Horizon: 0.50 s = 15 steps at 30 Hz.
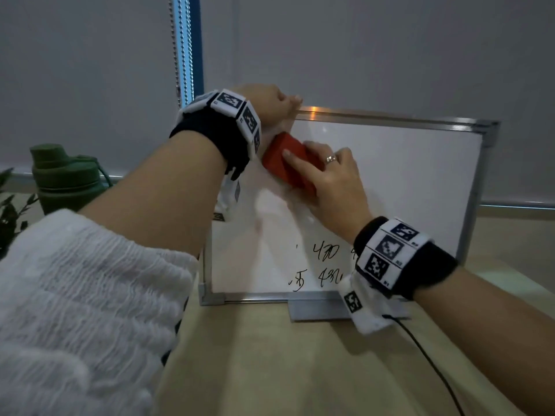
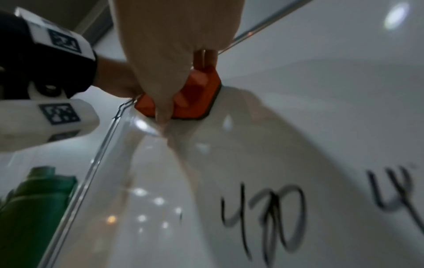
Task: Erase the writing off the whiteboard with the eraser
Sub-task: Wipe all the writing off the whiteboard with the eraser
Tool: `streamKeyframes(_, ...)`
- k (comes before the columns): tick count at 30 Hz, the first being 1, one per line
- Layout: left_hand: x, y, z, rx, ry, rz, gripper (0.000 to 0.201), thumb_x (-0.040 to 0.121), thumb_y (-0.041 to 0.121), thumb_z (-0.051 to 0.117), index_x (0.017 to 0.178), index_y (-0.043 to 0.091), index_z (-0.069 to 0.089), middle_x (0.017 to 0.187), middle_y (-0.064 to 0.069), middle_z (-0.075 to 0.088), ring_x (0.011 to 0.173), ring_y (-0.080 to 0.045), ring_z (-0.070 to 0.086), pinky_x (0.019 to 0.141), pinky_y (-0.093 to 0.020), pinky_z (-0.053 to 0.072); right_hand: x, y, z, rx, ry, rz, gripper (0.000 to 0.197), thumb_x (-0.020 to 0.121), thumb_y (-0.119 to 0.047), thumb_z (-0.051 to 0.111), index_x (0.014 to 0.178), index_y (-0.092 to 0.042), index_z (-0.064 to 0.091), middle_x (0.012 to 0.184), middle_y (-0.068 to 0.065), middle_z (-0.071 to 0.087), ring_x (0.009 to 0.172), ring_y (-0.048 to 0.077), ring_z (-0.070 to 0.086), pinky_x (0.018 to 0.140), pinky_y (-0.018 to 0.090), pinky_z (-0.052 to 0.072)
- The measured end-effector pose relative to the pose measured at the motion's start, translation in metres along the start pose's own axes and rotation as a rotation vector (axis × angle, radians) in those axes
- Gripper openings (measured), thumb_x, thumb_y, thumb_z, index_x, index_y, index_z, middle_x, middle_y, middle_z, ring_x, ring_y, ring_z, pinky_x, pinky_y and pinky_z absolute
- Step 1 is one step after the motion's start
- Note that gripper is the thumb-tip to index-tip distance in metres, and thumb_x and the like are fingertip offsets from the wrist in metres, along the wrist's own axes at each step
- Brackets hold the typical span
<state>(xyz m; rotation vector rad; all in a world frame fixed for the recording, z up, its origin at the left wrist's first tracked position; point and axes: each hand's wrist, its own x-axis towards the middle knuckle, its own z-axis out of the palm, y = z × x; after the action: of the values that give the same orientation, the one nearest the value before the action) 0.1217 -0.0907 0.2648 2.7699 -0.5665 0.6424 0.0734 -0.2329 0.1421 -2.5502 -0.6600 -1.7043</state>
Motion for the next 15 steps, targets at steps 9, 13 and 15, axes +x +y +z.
streamKeyframes(9,-0.002,0.0,0.0,-0.002,0.02,-0.008,0.059,0.096,0.051,0.027,0.121,0.011,0.062,0.127,-0.018,0.059,0.117,-0.033,0.054,0.094,-0.035,0.038,-0.075,-0.018,0.01,-0.074,-0.529,-0.669,0.049,0.064,-0.04,0.075,0.112,-0.037,0.062,0.096,-0.001,0.066,0.07,0.023,0.053,0.058,0.029,0.047)
streamKeyframes(13,-0.002,0.001,0.0,-0.012,0.012,-0.013,0.06,0.097,0.048,0.025,0.121,0.007,0.061,0.126,-0.02,0.059,0.116,-0.034,0.053,0.095,-0.035,0.038,-0.013,-0.01,-0.009,-0.019,-0.342,-0.249,0.082,0.055,-0.029,0.084,0.128,-0.017,0.049,0.096,0.017,0.06,0.066,0.032,0.051,0.059,0.037,0.046)
streamKeyframes(15,-0.001,0.001,0.002,-0.024,0.003,-0.017,0.06,0.098,0.047,0.025,0.122,0.005,0.061,0.128,-0.02,0.058,0.117,-0.034,0.053,0.096,-0.035,0.037,-0.012,-0.017,-0.012,-0.048,-0.363,-0.121,0.089,0.053,-0.027,0.085,0.131,-0.013,0.045,0.098,0.02,0.057,0.067,0.035,0.05,0.06,0.039,0.046)
